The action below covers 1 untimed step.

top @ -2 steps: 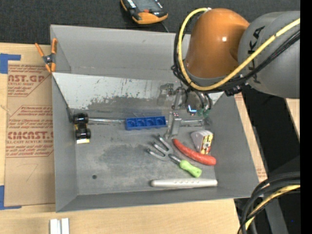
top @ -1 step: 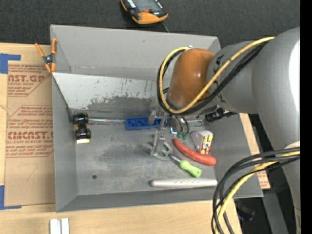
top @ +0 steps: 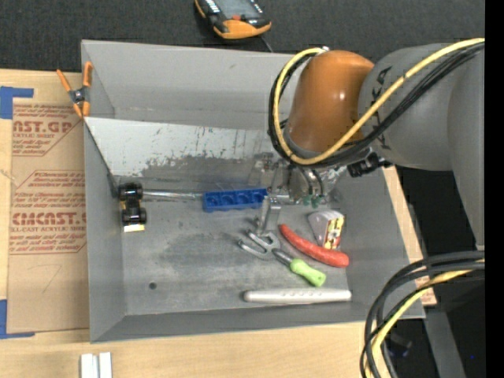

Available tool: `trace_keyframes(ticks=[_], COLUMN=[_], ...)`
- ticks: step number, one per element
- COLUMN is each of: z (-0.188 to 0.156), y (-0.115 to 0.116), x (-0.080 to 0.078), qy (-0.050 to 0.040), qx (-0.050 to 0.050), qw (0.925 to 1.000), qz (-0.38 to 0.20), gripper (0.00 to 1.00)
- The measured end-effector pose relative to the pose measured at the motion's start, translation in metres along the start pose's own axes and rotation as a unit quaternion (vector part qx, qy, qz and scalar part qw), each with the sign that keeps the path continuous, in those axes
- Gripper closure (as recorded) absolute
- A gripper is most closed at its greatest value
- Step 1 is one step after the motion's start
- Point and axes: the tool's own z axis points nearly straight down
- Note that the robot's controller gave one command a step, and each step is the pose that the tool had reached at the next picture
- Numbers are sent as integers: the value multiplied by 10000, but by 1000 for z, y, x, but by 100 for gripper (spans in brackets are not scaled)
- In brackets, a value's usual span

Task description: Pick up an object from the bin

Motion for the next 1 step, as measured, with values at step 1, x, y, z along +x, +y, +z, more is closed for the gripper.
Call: trace_keyframes(ticks=[1], z=[62], y=[-42], x=[41], qy=[69], qx=[4], qw=[9973], qz=[725], gripper=[0])
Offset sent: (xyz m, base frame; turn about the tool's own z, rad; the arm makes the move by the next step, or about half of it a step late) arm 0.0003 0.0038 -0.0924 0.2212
